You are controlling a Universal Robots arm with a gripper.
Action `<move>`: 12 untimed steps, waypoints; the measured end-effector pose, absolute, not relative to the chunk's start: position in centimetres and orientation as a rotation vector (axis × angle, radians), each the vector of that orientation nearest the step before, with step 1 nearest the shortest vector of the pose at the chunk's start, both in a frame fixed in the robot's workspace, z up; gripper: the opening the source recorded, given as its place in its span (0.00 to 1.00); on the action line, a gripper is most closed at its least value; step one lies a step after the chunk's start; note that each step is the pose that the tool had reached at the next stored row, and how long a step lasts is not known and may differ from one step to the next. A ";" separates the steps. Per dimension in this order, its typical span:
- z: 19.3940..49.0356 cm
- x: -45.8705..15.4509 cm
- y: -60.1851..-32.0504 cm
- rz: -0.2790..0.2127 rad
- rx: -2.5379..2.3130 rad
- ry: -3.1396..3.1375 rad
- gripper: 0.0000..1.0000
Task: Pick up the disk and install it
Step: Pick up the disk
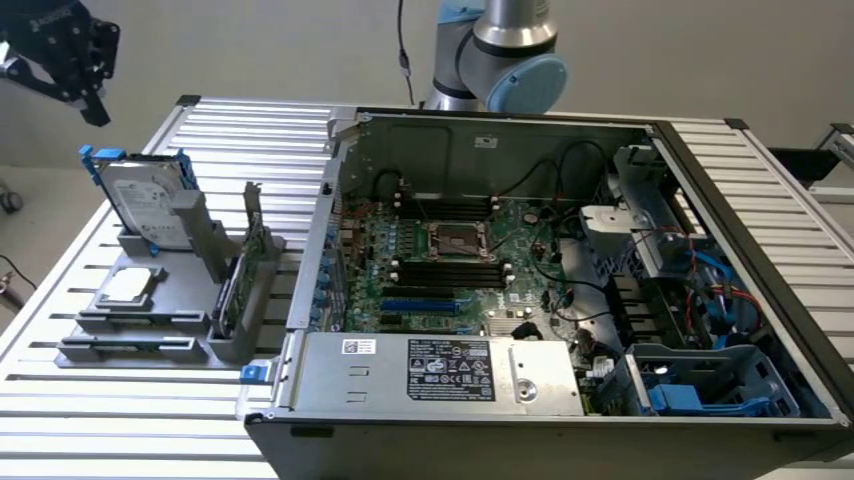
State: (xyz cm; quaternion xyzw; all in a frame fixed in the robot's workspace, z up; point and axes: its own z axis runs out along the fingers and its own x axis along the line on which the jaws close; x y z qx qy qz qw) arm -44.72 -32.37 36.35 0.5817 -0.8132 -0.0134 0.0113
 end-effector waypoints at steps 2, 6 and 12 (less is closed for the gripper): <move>36.3 -44.7 -32.4 -0.040 1.861 -2.503 0.11; 36.3 -44.7 -32.4 -0.038 1.950 -2.434 0.11; 36.2 -44.7 -32.4 -0.033 2.080 -2.325 0.11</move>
